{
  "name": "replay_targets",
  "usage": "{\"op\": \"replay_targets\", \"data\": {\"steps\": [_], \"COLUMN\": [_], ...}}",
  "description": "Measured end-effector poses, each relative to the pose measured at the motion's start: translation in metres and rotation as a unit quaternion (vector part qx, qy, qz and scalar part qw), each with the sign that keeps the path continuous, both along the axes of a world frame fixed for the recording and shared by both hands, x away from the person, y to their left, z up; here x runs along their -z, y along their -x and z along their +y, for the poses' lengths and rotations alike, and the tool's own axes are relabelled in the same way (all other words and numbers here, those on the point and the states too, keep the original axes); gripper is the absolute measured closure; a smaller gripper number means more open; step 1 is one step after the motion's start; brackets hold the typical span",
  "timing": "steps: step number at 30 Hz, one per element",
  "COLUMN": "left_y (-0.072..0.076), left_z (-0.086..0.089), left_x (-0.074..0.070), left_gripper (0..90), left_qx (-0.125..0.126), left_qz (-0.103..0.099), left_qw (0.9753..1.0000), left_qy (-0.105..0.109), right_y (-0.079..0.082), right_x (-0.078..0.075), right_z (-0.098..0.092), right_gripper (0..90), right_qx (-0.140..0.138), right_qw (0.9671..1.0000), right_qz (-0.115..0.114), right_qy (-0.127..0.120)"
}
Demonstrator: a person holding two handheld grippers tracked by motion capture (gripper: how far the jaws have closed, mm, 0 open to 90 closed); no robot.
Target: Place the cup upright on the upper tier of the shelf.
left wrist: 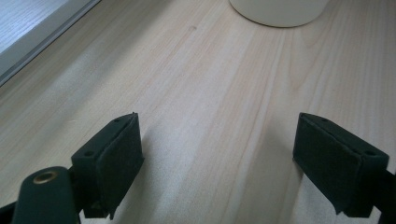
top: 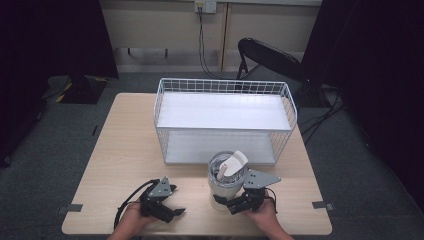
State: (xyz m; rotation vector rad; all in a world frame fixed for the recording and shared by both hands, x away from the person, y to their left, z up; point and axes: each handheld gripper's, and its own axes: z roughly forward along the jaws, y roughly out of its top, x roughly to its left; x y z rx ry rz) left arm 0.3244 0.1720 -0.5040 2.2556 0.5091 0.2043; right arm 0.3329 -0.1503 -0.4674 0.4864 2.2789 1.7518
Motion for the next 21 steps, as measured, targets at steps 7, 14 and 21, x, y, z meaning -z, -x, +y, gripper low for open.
{"op": "replay_targets", "data": {"steps": [7, 14, 21], "left_y": [0.0000, 0.0000, -0.0001], "left_z": [0.0000, 0.0000, 0.0000], "left_x": [0.0000, 0.0000, -0.0001], "left_gripper": [15.1, 15.1, 15.1], "left_qx": [0.000, 0.000, 0.000], "left_qz": [0.000, 0.000, 0.000], "left_qw": [1.0000, 1.0000, 1.0000], "left_qy": [0.000, 0.000, 0.000], "right_y": [-0.0003, 0.0024, 0.0040], "right_x": [0.0020, 0.0029, 0.0009], "right_z": [-0.0003, 0.0013, 0.0011], "right_gripper": [8.2, 9.5, 9.8], "right_qx": [-0.001, 0.015, -0.004], "right_qw": [0.9999, 0.9997, 0.9998], "right_qz": [0.009, 0.006, 0.007], "right_qy": [-0.011, -0.021, -0.016]}}
